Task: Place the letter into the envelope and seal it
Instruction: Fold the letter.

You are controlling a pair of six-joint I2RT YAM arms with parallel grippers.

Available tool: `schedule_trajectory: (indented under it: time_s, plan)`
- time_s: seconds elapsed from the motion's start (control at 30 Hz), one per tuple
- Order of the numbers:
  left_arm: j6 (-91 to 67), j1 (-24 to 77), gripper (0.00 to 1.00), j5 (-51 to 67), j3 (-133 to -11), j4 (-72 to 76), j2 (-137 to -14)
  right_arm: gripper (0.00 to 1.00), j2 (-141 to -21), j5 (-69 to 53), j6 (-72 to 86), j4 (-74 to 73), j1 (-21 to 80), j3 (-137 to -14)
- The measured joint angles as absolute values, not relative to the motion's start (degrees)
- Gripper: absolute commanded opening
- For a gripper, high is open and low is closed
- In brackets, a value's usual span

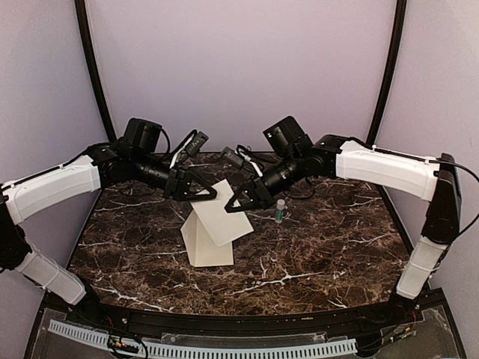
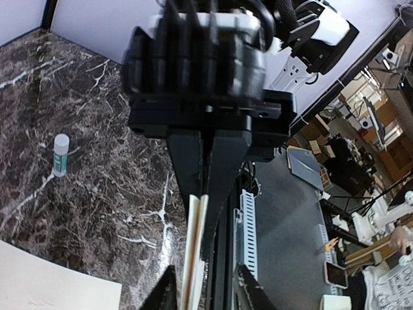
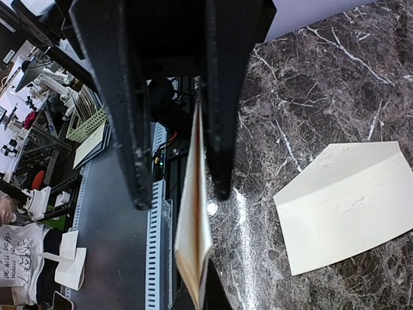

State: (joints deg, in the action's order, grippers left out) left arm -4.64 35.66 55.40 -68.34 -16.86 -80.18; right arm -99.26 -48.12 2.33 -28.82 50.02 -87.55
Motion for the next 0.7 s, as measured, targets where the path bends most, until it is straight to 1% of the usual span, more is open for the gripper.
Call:
schedule_trajectory:
  time_s: [0.03,0.1,0.17,0.2,0.33,0.4,0.47,0.5,0.53,0.63,0.7]
  plan:
    - [-4.3,35.7,0.07,55.6,-68.3,-17.0,-80.3,0.0,-99.7,-48.3,1.8,-29.8,50.1,-87.9]
    - [-4.2,35.9,0.0,56.2,-68.4,-17.2,-80.6,0.0,-100.1,-48.7,0.9,-31.0,50.1,-88.3]
    - [-3.7,35.9,0.0,56.3,-68.4,-17.4,-80.9,0.0,-100.3,-49.0,0.2,-31.7,50.1,-88.4]
    - [-3.4,35.9,0.0,56.3,-68.4,-17.5,-80.9,0.05,-100.3,-49.0,0.1,-31.9,50.1,-88.4]
    - [-4.0,35.9,0.0,54.5,-68.2,-16.9,-80.6,0.56,-99.5,-47.1,1.5,-29.1,50.1,-86.8]
    - [-5.5,35.9,0.0,52.1,-66.6,-14.6,-79.1,0.75,-97.3,-45.1,3.3,-25.2,49.7,-83.2]
    - [-8.1,35.9,0.0,48.7,-63.4,-10.7,-76.0,0.88,-92.9,-42.5,6.4,-18.6,49.3,-77.1]
    - [-9.9,35.9,0.0,46.6,-61.1,-7.9,-73.7,0.92,-91.3,-41.5,8.4,-16.5,48.8,-74.9]
    - [-11.6,35.9,0.0,45.1,-59.2,-5.1,-71.8,0.94,-89.3,-40.4,10.5,-12.7,48.5,-72.1]
    - [-18.9,35.9,0.0,38.5,-50.9,8.4,-64.7,0.95,-82.3,-36.4,18.0,4.6,47.5,-60.5]
    - [-23.7,35.9,0.0,34.5,-46.3,17.1,-61.5,0.94,-80.6,-34.1,23.6,16.6,47.3,-54.6]
